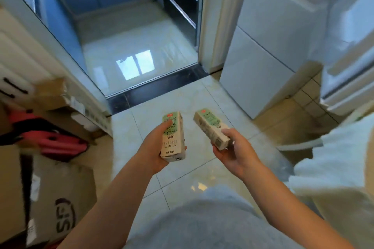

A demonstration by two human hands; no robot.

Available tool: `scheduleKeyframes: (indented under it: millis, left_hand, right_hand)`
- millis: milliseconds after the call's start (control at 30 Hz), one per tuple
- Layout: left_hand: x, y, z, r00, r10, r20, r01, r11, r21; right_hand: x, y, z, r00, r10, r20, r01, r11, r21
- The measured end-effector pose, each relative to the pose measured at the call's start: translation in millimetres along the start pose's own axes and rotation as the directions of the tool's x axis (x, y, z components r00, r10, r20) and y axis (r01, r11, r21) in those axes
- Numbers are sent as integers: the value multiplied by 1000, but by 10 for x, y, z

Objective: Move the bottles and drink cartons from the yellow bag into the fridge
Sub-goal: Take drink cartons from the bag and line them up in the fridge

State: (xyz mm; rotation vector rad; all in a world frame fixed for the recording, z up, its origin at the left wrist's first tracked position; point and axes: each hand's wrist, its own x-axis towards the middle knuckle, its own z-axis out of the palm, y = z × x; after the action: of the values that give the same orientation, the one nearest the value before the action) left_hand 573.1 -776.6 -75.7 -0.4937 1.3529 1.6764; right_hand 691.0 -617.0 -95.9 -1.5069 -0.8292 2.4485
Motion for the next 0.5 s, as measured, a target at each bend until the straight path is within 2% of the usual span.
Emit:
scheduleKeyframes:
  millis: [167,233,367,500]
  left_hand:
    - [444,545,-33,1000,-7,-16,7,1000,-10]
    - [679,780,18,1000,-6,-22,6,1000,6]
    - [1200,1320,209,998,13,-55,-9,998,56]
    - [1627,1929,526,996,38,-76,-25,986,166]
  right_hand:
    - [381,-197,601,982,83,172,-103,989,110]
    - [601,-315,805,978,80,193,-93,994,59]
    - [1127,-705,1234,983,5,186,21,991,-136]
    - [1551,-1236,1683,982,-48,181,81,980,-182]
